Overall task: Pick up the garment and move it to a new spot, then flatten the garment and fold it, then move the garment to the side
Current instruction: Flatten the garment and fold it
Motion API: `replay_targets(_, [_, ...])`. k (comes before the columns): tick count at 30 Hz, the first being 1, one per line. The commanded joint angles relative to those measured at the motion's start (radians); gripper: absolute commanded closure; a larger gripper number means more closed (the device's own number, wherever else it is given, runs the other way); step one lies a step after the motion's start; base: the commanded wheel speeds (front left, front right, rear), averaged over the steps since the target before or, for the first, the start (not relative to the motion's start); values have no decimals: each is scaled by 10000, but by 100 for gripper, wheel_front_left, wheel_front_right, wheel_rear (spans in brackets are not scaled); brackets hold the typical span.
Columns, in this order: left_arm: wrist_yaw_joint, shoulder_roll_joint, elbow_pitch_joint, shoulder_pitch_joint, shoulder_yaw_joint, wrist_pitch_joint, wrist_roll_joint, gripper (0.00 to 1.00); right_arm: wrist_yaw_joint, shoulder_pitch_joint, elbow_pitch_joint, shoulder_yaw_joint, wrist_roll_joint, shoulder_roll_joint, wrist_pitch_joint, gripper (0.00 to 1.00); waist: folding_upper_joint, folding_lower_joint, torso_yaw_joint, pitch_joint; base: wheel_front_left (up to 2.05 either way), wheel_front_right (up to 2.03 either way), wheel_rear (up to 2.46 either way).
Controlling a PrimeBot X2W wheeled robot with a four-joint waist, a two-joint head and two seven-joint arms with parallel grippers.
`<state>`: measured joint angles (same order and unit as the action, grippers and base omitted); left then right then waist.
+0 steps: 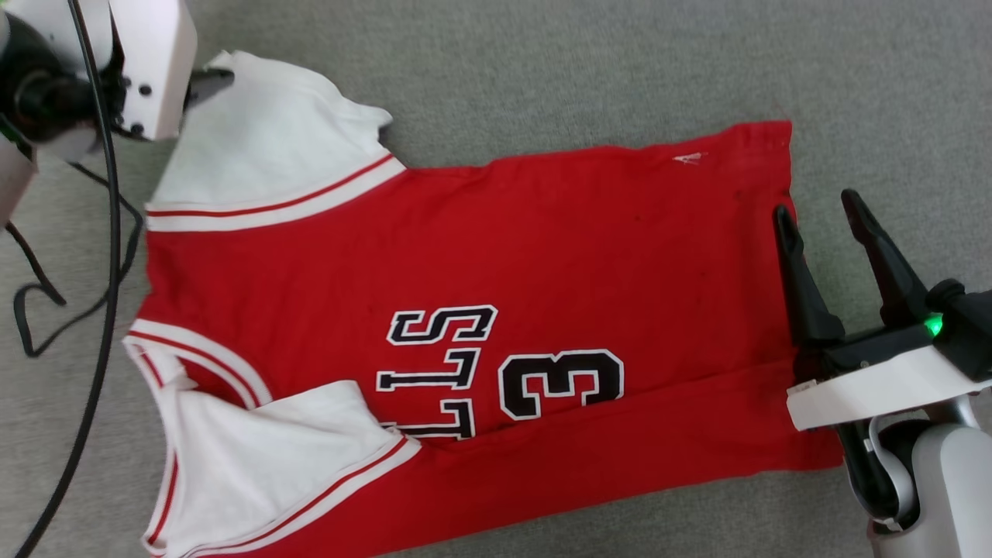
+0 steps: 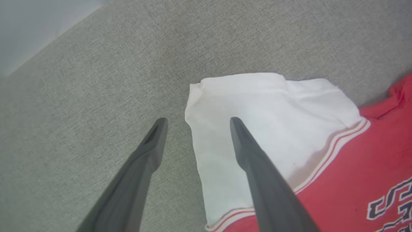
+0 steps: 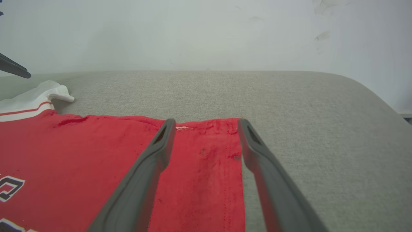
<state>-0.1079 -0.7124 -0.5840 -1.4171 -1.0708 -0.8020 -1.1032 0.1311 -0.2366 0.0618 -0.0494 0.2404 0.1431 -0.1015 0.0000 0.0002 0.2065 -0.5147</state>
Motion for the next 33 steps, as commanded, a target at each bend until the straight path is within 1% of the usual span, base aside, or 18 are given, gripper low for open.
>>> replay_targets(1, [-37, 53, -90, -241, -6, -54, 32, 0, -8, -229, 20, -14, -38, -62, -86, 0, 0, -2, 311, -538, 0, 0, 0])
replay_targets(7, [-87, 124, -421, -498, -331, -293, 375, 0, -8, -479, -29, -101, -26, -84, -218, 0, 0, -2, 418, -946, 0, 0, 0])
replay_targets(12, [-135, 137, -718, -20, -763, -738, 335, 0, -8, -603, -44, -92, -5, 1, -255, 0, 0, -2, 420, -1044, 0, 0, 0])
replay_targets(13, [-157, 101, -706, 56, -835, -811, 337, 74, -8, -610, -29, -51, 5, 29, -258, 0, 0, -2, 407, -1040, 0, 0, 0])
replay_targets(14, [-163, 82, -688, 134, -863, -805, 275, 100, -8, -632, -1, -17, 7, 37, -275, 0, 0, -2, 395, -1029, 0, 0, 0])
replay_targets(18, [-191, 76, -593, 238, -812, -445, 217, 100, -8, -760, 103, 122, -5, 127, -204, 0, 0, -2, 296, -900, 0, 0, 0])
replay_targets(20, [-202, 87, -480, 146, -837, -129, 396, 100, -8, -843, 200, 244, -40, 249, -117, 0, 0, -2, 209, -788, 0, 0, 0])
replay_targets(22, [-202, 188, -342, 83, -736, 227, 334, 100, -8, -917, 283, 366, -82, 482, 106, 0, 0, -2, 83, -634, 0, 0, 0])
replay_targets(25, [-206, 343, -72, 4, -693, 792, 420, 100, -8, -1182, 451, 456, -11, 1060, 720, 0, 0, -2, -161, -364, 0, 0, 0])
replay_targets(28, [-210, 450, 266, 75, -760, 1262, 471, 100, -8, -1490, 475, 394, 270, 1823, 1802, 0, 0, -2, -430, -102, 0, 0, 0])
replay_targets(33, [-215, 410, 923, 261, -893, 1987, 441, 100, -8, -2368, 193, -144, 1282, 3333, 4323, 0, 0, -2, -807, 192, 0, 0, 0])
